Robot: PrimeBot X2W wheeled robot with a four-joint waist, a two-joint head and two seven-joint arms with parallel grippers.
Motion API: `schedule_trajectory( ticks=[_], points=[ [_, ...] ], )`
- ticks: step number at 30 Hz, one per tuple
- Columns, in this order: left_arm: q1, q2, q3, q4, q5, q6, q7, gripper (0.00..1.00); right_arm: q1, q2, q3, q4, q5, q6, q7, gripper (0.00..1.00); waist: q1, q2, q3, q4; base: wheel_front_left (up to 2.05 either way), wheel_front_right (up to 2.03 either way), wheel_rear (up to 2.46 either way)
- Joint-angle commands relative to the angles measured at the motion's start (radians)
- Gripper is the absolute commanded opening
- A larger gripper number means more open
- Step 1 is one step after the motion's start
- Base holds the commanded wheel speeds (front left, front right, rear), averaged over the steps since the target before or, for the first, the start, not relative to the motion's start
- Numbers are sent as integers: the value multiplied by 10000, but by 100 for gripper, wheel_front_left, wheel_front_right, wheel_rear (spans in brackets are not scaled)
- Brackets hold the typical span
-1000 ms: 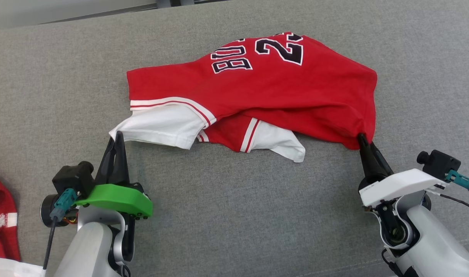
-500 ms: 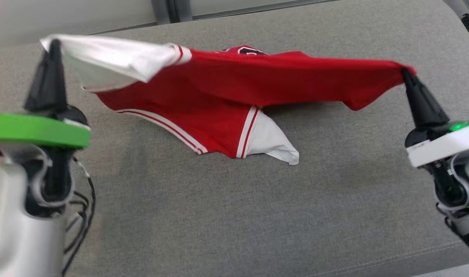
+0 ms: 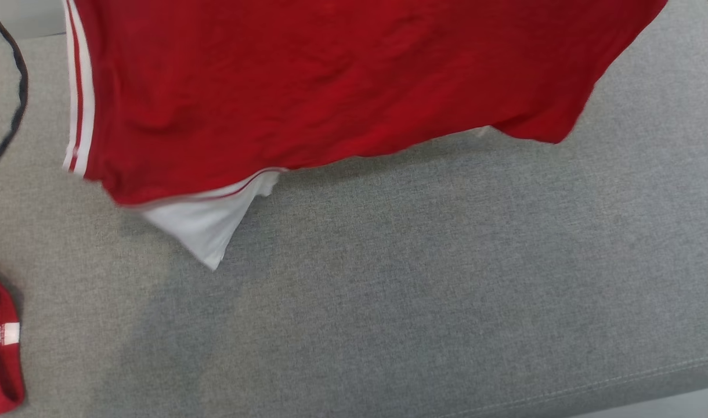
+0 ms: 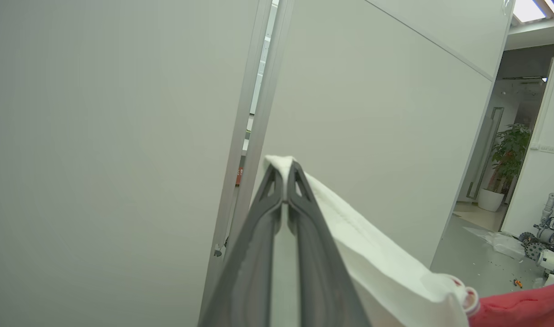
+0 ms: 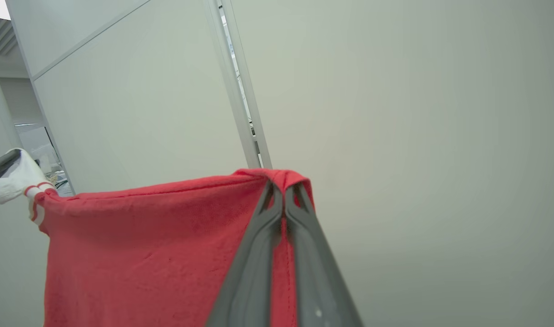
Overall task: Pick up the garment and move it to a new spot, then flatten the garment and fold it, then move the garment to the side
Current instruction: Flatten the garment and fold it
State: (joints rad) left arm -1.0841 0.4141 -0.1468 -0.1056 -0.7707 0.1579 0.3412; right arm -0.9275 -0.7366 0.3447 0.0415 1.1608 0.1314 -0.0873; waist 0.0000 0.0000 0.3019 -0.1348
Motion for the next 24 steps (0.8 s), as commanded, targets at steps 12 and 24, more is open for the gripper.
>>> schedule_trajectory(
  ticks=[12,24],
  points=[
    [-5891,-18,-1401,4228,1843,-1485,-771,0,-5632,1442,793,3240,-1767,-13,177,0,0,0,3298,154,0,0,0],
    [-7631,-995,-1619,6883,2090,-2592,-4649,0,-7402,1586,2218,4914,-3403,-13,-1588,0,0,0,4742,911,0,0,0]
  ],
)
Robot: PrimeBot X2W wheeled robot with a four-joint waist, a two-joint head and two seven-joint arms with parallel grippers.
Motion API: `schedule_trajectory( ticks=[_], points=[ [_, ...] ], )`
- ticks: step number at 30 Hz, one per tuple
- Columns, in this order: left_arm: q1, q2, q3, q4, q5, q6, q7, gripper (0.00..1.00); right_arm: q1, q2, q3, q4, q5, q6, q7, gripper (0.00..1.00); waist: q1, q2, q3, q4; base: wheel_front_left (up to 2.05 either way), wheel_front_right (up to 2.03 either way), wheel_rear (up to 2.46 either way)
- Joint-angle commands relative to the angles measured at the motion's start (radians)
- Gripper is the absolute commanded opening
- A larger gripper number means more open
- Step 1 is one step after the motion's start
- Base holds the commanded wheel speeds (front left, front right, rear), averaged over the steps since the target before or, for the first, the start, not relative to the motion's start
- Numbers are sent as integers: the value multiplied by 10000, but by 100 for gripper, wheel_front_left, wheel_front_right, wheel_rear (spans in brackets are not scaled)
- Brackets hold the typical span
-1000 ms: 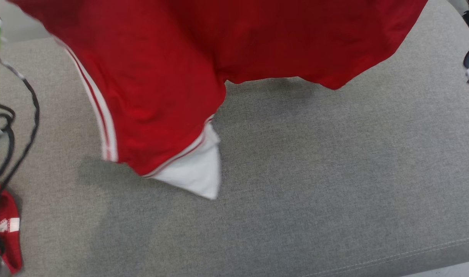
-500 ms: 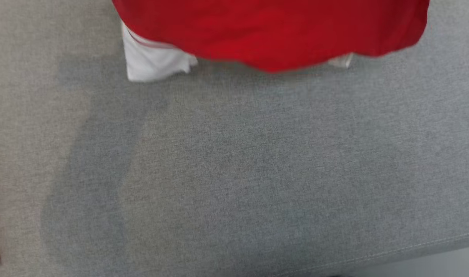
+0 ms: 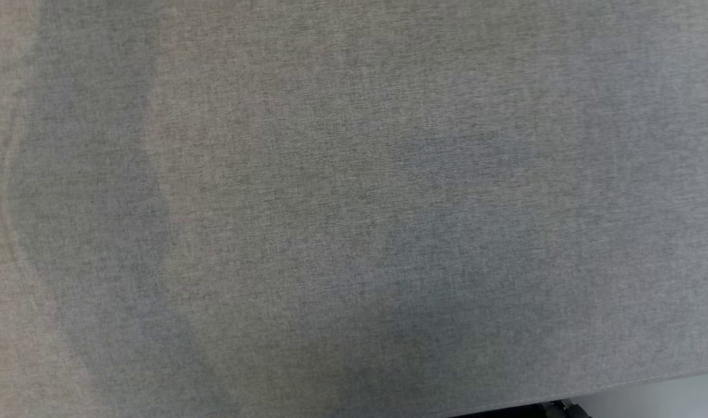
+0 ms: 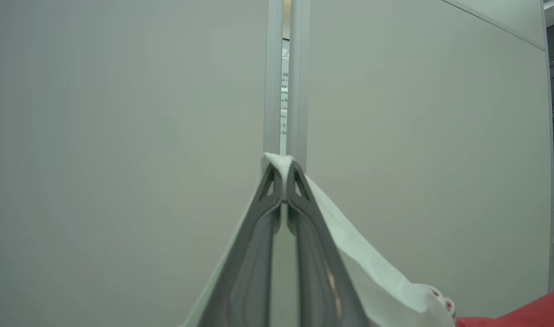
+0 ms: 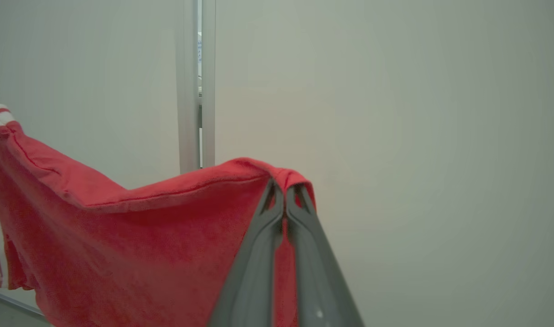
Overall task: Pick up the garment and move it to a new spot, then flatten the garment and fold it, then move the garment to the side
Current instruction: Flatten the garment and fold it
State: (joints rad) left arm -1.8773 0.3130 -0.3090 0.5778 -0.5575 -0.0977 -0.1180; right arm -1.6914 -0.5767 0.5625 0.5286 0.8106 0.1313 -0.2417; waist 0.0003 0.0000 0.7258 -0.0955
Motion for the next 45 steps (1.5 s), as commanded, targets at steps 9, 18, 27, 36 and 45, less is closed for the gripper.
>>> schedule_trajectory(
  ticks=[9,18,27,36,45],
  points=[
    [5193,476,-42,-1261,-1964,-326,-863,0,2819,-748,1651,37,1410,-14,-215,0,-3,0,-601,1100,0,0,0],
    [12396,1522,357,-5611,-3753,451,-324,0,6817,-1820,1477,-2009,3282,-14,-241,0,-3,0,-2870,1191,0,0,0],
    [18105,1425,399,-8586,-4832,1714,-466,0,11037,-2351,495,-3430,3669,-14,-242,0,-3,0,-4496,1013,0,0,0],
    [20416,1548,363,-10497,-4758,2737,-479,0,13711,-2213,-711,-4464,3158,-14,-238,0,-3,0,-4855,890,0,0,0],
    [20860,1840,236,-10916,-4576,3892,289,0,15060,-2611,-948,-5222,3025,-14,-169,0,-3,0,-5142,759,0,0,0]
  ],
)
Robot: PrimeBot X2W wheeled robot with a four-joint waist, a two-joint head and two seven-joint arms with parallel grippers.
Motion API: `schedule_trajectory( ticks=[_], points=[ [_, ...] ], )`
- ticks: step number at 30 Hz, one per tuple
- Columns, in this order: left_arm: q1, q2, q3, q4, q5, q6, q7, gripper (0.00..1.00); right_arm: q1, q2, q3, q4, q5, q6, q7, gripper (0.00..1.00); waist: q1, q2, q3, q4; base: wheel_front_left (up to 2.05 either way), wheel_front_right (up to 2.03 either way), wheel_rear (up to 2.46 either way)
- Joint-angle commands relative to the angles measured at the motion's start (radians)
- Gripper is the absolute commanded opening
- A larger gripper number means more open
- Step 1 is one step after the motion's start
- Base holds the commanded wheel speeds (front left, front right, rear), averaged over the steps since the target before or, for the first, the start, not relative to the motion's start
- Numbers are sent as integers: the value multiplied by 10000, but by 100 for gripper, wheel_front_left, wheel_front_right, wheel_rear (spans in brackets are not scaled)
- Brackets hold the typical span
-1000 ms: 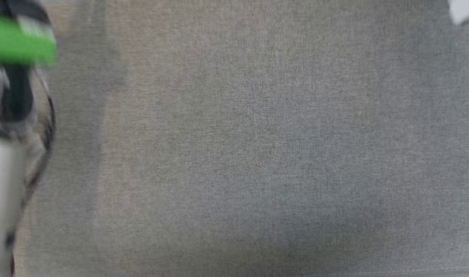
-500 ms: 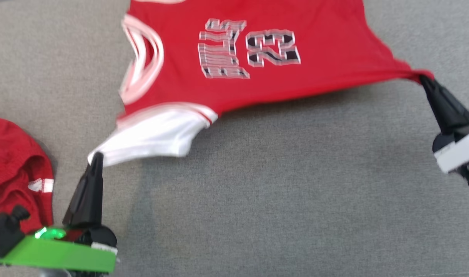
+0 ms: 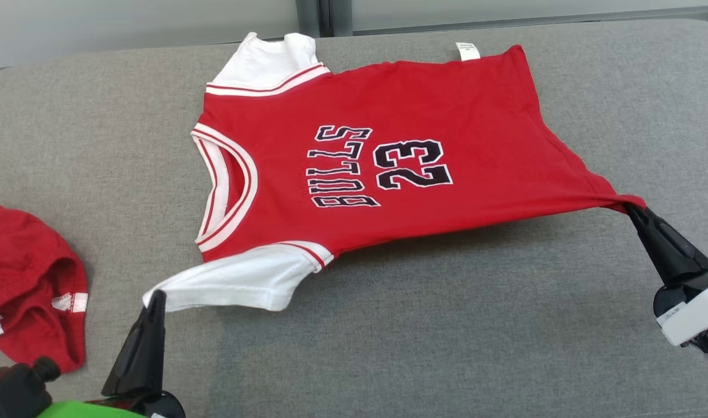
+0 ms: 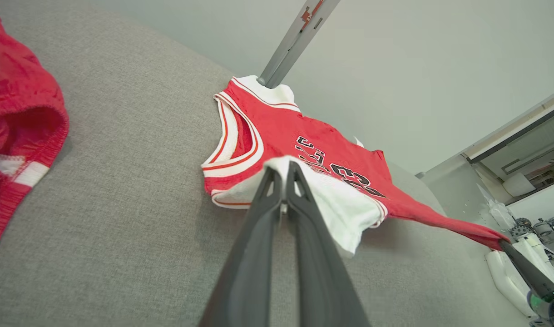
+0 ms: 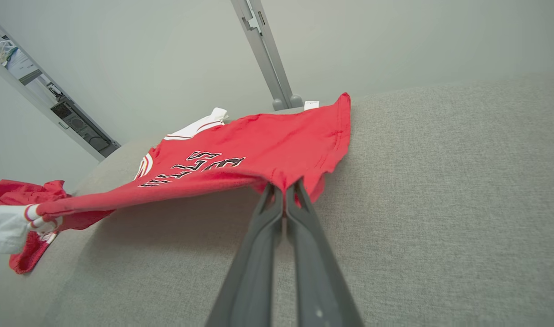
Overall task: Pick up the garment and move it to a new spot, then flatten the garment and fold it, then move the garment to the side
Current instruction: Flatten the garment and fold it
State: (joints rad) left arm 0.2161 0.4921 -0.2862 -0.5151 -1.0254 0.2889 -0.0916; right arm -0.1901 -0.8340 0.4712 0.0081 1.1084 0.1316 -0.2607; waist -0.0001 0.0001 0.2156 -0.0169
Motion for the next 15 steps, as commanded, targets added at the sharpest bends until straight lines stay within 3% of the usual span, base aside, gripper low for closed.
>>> schedule_trajectory(
  ticks=[1,8,15],
  points=[
    [-311,-15,-71,102,75,86,132,0,48,-54,-3,20,15,-18,120,0,1,-1,-59,-21,0,0,0],
    [-2031,-510,-588,1525,258,153,542,0,-628,463,492,673,-438,-17,976,0,1,-1,125,-24,0,0,0],
    [-3775,-1026,-811,2972,558,-303,345,0,-1819,1113,925,1515,-184,-17,1233,0,1,-1,736,20,0,0,0]
  ],
)
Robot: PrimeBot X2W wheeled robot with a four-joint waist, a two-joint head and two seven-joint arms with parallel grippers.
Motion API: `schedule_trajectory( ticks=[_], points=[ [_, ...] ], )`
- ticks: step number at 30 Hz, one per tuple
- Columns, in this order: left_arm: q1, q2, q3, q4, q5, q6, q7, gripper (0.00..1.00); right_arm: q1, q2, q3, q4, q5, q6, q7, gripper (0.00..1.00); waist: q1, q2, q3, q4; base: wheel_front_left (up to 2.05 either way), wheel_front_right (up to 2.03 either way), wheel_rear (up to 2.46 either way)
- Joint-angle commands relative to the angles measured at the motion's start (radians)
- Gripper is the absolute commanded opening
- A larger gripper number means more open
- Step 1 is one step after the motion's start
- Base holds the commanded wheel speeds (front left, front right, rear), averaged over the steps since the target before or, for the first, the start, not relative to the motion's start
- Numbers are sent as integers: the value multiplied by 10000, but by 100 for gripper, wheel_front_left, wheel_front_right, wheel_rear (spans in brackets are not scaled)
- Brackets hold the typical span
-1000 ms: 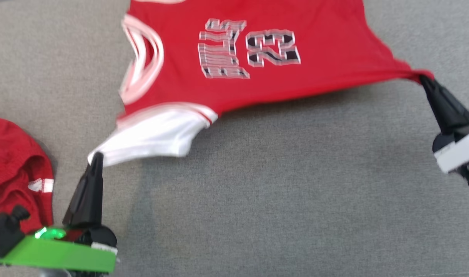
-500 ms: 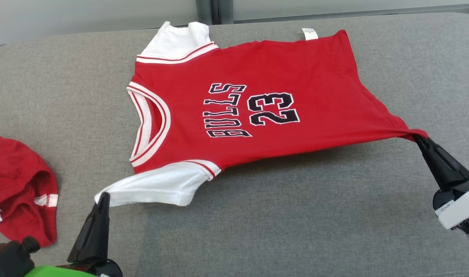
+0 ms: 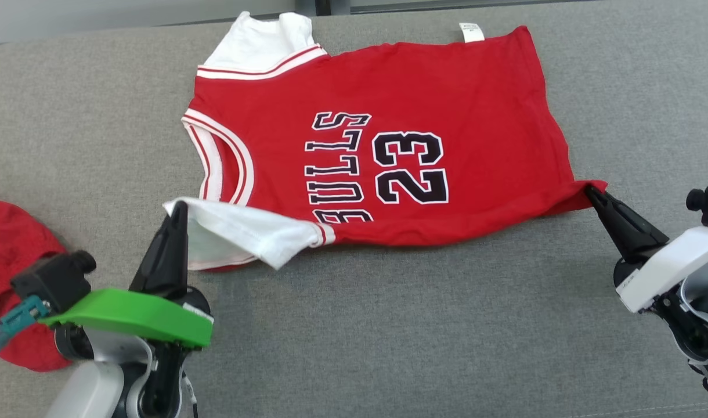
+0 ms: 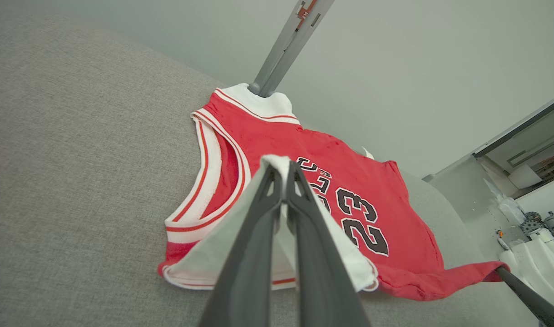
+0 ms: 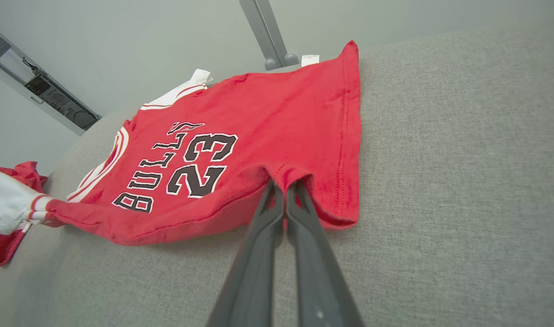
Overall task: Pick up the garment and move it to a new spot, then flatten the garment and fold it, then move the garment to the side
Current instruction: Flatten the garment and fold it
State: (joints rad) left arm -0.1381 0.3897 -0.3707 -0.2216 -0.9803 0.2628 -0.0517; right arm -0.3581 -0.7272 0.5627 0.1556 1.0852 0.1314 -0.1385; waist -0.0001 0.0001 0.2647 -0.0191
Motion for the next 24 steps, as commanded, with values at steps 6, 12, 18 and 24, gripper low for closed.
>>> schedule_trajectory(
  ticks=[6,12,18,24],
  points=[
    [-1821,-204,-63,1212,522,-448,-308,0,-1331,181,343,729,98,-15,27,0,1,-1,956,188,0,0,0],
    [-3121,-426,-231,2385,900,-703,-403,0,-2399,187,680,1396,149,-15,-150,0,1,-1,1501,308,0,0,0],
    [-3945,-530,-417,3404,1167,-1023,-642,0,-3177,246,1161,1984,186,-15,-334,0,1,-1,1754,367,0,0,0],
    [-4458,-672,-606,4345,1344,-1398,-870,47,-3640,479,1491,2618,183,-15,-764,100,1,-1,1786,401,0,0,0]
  ],
)
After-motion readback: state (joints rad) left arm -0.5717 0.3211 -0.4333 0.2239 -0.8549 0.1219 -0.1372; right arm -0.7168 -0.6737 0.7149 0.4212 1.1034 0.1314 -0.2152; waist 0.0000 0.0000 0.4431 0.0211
